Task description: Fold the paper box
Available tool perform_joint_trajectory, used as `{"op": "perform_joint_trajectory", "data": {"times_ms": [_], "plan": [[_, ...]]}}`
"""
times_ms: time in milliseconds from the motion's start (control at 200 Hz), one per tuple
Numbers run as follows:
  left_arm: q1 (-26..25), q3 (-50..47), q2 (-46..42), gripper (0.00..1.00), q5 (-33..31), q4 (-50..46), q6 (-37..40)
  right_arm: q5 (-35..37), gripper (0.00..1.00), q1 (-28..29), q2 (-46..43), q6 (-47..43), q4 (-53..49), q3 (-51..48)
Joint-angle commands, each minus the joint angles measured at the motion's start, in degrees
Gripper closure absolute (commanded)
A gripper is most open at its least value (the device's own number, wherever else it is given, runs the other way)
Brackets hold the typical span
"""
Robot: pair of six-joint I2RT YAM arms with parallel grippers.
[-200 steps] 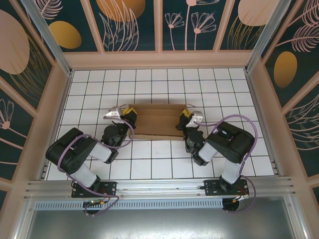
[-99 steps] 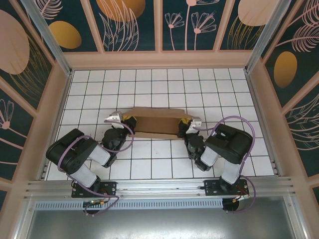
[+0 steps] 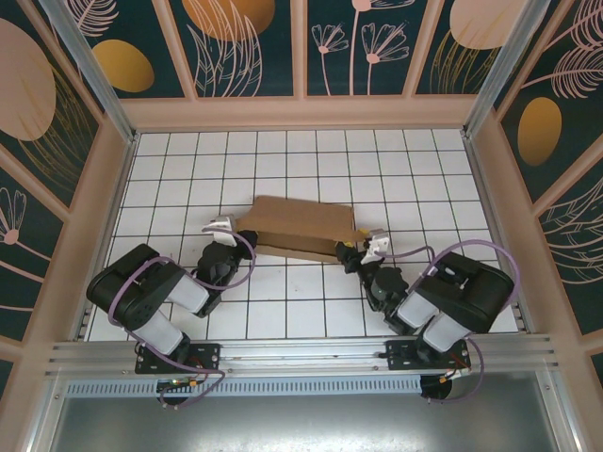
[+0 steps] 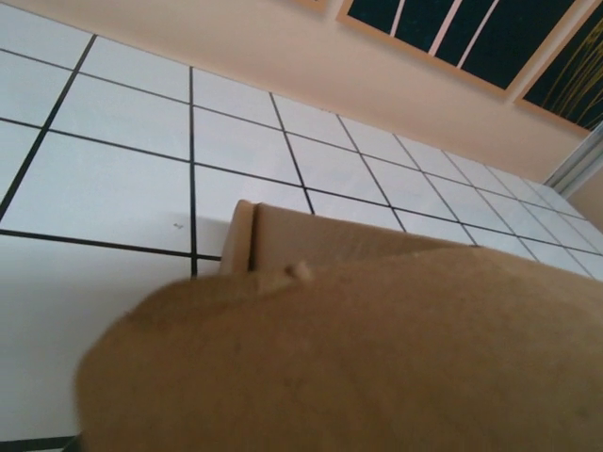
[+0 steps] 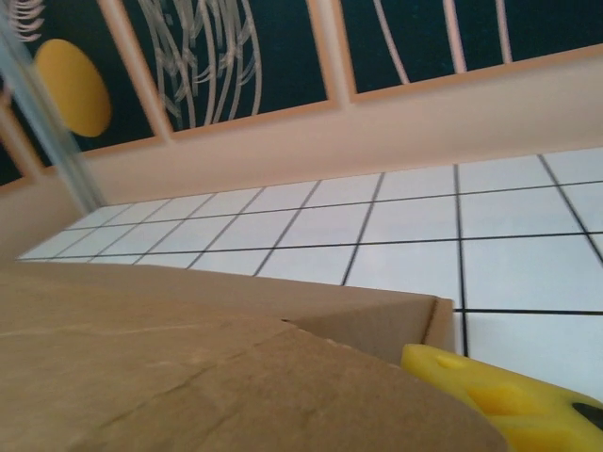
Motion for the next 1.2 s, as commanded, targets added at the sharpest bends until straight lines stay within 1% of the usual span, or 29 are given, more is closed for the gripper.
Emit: {"op": "perform_joint_trajectory", "data": {"times_ms": [0, 60, 130, 220, 270, 440, 515, 565, 626, 691, 721, 771, 816, 846, 921, 981, 1031, 1096, 1196], "plan": [[-0.3, 2.2, -0.4, 0.78, -2.2, -4.0, 0.7, -4.5, 0.47, 1.3, -4.1, 0.1, 1.5, -2.5], [-0.3, 2.8, -0.7, 0.78, -2.8, -5.3, 0.5, -6.6, 0.47, 2.4, -7.3, 0.1, -0.3, -3.7], [-0.3, 3.1, -1.1, 0.78, -2.8, -5.7, 0.5, -7.7, 0.47, 4.4, -13.2, -0.3, -6.8, -4.0], [-0.3, 3.6, -1.6, 0.77, -2.9, -6.7, 0.4, -8.9, 0.48, 6.8, -23.4, 0.2, -21.4, -2.6], [-0.3, 3.7, -1.8, 0.76, -2.8, -7.1, 0.5, -11.5, 0.49, 7.7, -30.0, 0.0, -29.5, -1.9], [-0.2, 4.8, -2.0, 0.73, -1.8, -8.8, 0.5, -19.2, 0.56, 8.6, -51.1, 1.7, -48.5, -1.5], [-0.3, 5.1, -1.9, 0.72, -1.6, -9.3, 0.6, -18.9, 0.58, 8.5, -58.3, 4.7, -56.8, 0.1], [-0.3, 5.5, -1.7, 0.70, -1.2, -9.8, 0.6, -16.7, 0.56, 8.0, -60.3, 6.8, -63.8, 3.0], [-0.3, 6.5, -1.7, 0.65, -0.3, -11.1, 0.8, -14.2, 0.53, 6.4, -59.4, 8.8, -72.0, 8.2], [-0.3, 8.3, -1.4, 0.58, 2.6, -12.5, 1.9, -16.7, 0.57, 3.0, -55.3, 8.2, -77.5, 13.9], [-0.3, 9.4, -1.1, 0.56, 3.7, -13.8, 2.1, -18.2, 0.61, 1.1, -52.7, 8.1, -79.3, 16.5], [-0.3, 11.5, -0.6, 0.55, 5.0, -17.0, 2.3, -21.0, 0.69, -1.6, -48.0, 8.1, -81.7, 20.9], [-0.3, 13.4, -0.3, 0.54, 6.0, -19.6, 2.6, -21.2, 0.79, -3.1, -43.4, 8.5, -83.4, 24.8], [-0.3, 14.0, -0.4, 0.53, 6.3, -20.6, 2.5, -21.1, 0.82, -3.9, -41.2, 8.9, -84.6, 27.4], [-0.3, 14.5, -1.3, 0.47, 6.3, -22.7, 1.7, -22.9, 0.80, -5.3, -36.5, 9.1, -85.6, 32.2], [-0.3, 14.7, -2.5, 0.37, 7.1, -24.4, 1.3, -21.6, 0.80, -5.8, -33.0, 10.6, -87.9, 36.5], [-0.3, 14.7, -3.4, 0.32, 7.5, -26.7, 0.6, -20.8, 0.80, -6.4, -30.0, 11.8, -91.2, 40.3], [-0.3, 14.8, -4.9, 0.31, 7.5, -30.1, -0.7, -19.9, 0.77, -7.4, -26.8, 12.5, -95.9, 44.5], [-0.2, 13.4, -8.5, 0.31, 9.3, -32.3, -2.4, -20.6, 0.74, -9.4, -25.0, 12.9, -97.5, 46.9]]}}
